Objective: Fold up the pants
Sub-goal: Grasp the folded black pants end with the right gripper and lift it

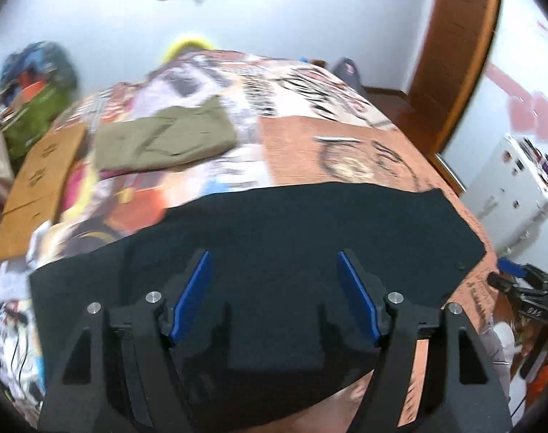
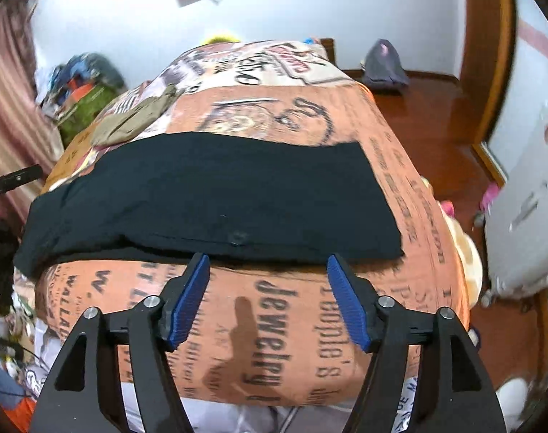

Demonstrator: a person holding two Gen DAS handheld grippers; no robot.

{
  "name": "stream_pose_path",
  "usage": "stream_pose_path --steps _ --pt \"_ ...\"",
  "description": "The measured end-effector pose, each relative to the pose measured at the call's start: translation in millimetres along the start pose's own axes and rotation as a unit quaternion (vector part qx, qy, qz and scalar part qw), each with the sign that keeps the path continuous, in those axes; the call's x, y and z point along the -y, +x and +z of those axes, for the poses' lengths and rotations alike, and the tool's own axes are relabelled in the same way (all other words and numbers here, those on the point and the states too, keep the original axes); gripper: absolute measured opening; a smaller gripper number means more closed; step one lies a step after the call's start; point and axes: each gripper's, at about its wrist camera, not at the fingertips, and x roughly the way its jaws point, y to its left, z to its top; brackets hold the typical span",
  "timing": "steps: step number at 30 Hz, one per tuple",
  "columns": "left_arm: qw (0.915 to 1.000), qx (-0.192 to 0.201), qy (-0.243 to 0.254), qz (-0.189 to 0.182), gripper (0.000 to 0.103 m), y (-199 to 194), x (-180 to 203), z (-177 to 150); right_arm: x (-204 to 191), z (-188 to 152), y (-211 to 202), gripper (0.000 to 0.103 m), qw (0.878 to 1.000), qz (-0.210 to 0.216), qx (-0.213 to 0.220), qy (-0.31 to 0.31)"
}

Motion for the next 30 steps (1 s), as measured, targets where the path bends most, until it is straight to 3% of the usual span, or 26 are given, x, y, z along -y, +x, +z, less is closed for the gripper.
stream_pose_path --steps 6,13,21,30 --pt "0.9979 -0.041 0.046 -0.021 0.071 46 58 7 37 -11 22 0.066 0.995 0.045 -0.024 0.091" --pt "0.9929 -0.085 0.074 -0.039 0.071 89 99 -1 50 -12 34 0.068 0.988 0.08 -0.023 0.133" --pt "0.9935 -0.077 0.077 -0.031 0.077 105 108 1 66 -13 32 0.068 0.975 0.122 -0.013 0.183" --pt "0.9941 -0.07 0.077 -0.03 0.079 106 110 0 70 -6 42 0.068 0.975 0.109 -0.002 0.191"
